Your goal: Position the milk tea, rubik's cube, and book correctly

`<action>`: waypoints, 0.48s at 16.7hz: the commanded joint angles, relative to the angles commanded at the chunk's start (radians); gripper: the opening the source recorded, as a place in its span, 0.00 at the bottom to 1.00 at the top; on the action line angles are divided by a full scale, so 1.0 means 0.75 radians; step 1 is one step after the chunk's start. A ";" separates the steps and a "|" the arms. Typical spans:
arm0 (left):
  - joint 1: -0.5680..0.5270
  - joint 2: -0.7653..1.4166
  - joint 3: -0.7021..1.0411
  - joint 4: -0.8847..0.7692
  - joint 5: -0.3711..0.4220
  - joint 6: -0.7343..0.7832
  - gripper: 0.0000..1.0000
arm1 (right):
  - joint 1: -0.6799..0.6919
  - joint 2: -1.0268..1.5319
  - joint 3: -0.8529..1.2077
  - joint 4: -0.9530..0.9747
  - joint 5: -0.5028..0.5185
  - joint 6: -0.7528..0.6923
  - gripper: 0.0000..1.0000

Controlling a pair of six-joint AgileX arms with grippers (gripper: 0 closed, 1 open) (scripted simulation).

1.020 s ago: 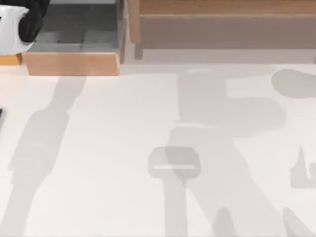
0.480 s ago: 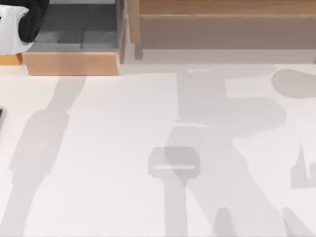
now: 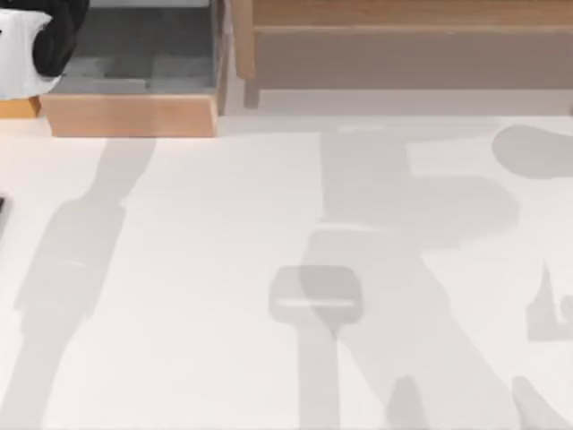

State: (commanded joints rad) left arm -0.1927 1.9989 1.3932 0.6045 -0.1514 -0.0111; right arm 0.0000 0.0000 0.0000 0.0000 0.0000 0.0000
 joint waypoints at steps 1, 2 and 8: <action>-0.001 -0.012 -0.007 -0.005 -0.001 0.000 0.00 | 0.000 0.000 0.000 0.000 0.000 0.000 1.00; -0.002 -0.029 -0.017 -0.013 -0.003 0.000 0.00 | 0.000 0.000 0.000 0.000 0.000 0.000 1.00; -0.001 -0.055 -0.029 -0.024 -0.006 0.002 0.00 | 0.000 0.000 0.000 0.000 0.000 0.000 1.00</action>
State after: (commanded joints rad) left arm -0.1933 1.9578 1.3712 0.5864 -0.1557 -0.0094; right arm 0.0000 0.0000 0.0000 0.0000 0.0000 0.0000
